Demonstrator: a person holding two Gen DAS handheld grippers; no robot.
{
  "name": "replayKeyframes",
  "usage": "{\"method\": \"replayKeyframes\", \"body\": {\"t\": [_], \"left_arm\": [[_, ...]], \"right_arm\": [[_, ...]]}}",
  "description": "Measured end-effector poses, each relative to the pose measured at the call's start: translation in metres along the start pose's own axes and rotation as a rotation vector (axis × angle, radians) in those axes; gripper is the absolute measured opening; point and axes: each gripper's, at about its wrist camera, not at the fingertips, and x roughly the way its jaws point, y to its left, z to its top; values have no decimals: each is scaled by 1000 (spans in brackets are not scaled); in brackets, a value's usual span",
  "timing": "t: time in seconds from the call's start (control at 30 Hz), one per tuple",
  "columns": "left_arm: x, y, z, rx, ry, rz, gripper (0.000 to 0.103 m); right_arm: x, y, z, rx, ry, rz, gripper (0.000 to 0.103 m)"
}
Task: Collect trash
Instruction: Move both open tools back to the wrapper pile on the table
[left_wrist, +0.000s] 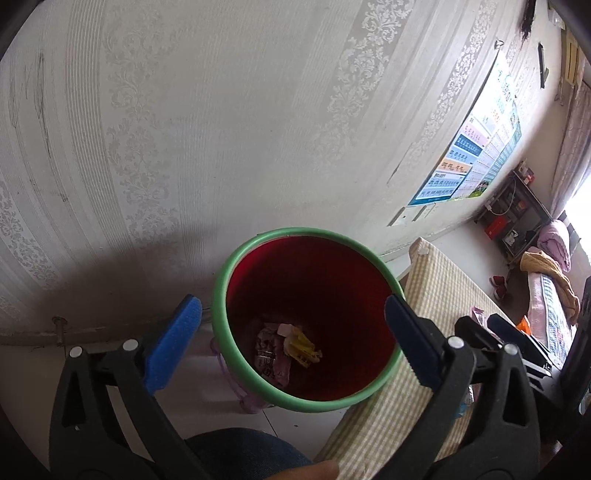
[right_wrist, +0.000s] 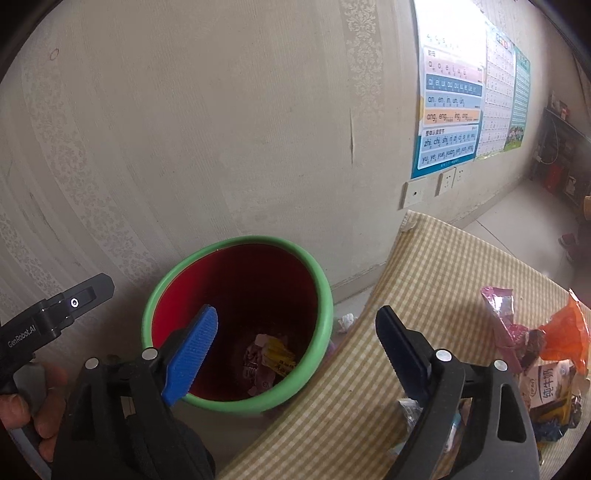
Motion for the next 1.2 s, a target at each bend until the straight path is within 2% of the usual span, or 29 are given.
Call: {"method": "replayKeyframes", "body": {"t": [0.23, 0.83, 1.03, 1.2], "left_arm": [[-8, -44, -26, 68, 47, -74, 97], [-31, -177, -86, 271, 95, -236, 97], [-34, -209, -104, 334, 122, -269, 97], [-27, -221, -116, 362, 151, -269, 97]], "right_arm": [[-44, -34, -24, 67, -25, -66, 87], [-155, -157, -113, 252, -73, -266, 87], [-176, -187, -131, 297, -79, -320, 87], [-176, -205, -146, 329, -49, -331, 87]]}}
